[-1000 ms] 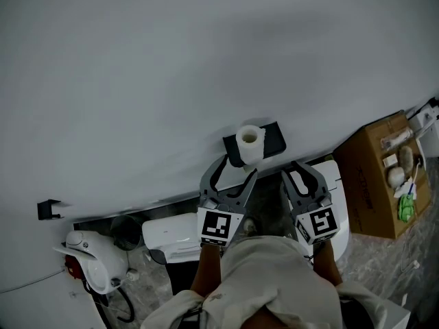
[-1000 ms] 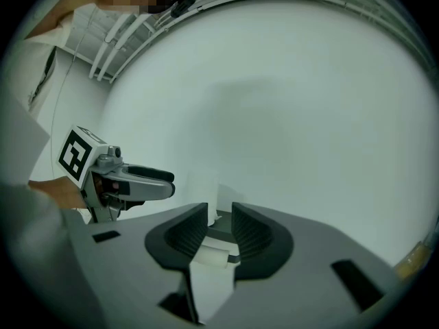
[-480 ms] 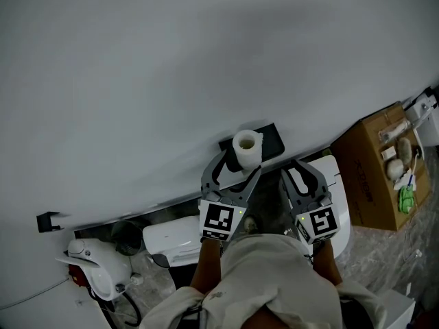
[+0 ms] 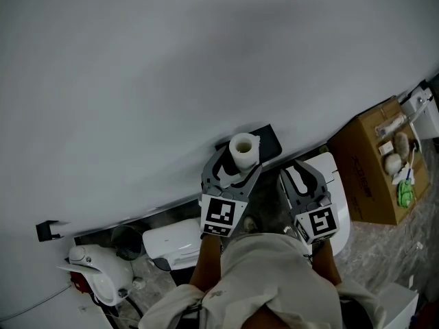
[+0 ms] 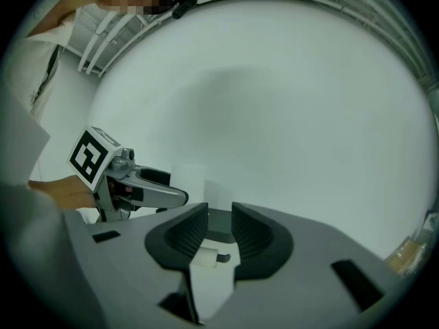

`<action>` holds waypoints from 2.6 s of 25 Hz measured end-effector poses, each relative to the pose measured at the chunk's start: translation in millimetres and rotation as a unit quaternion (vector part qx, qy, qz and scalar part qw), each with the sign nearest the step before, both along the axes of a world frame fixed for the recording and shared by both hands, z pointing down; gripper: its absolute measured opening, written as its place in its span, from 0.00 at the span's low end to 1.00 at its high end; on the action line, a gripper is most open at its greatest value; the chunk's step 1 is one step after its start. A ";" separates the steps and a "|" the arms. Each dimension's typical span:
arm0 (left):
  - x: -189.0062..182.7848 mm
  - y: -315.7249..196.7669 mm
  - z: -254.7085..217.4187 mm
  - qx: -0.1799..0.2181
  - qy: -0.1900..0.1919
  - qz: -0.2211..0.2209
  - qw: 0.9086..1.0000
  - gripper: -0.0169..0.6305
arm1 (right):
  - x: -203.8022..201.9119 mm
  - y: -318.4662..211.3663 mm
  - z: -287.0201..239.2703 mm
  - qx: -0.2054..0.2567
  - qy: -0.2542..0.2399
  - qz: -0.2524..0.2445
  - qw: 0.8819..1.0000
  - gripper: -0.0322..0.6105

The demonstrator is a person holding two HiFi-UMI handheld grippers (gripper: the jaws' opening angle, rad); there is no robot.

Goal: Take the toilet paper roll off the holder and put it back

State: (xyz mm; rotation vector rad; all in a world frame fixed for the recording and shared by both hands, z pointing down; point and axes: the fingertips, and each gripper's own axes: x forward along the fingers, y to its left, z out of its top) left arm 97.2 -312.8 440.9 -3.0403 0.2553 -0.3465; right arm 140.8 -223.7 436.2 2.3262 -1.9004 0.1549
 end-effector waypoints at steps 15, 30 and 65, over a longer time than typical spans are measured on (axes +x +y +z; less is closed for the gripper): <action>8.8 -2.2 7.6 0.008 -0.014 -0.005 1.000 0.53 | -2.8 4.1 -0.4 0.005 -0.011 0.014 1.000 0.21; 8.6 -1.7 7.5 -0.005 -0.002 -0.001 1.000 0.51 | -3.7 11.9 3.1 -0.003 0.001 0.014 1.000 0.21; -20.1 46.6 -26.4 0.013 0.037 -0.019 0.999 0.50 | -12.5 63.1 -14.6 0.019 0.016 -0.001 1.000 0.21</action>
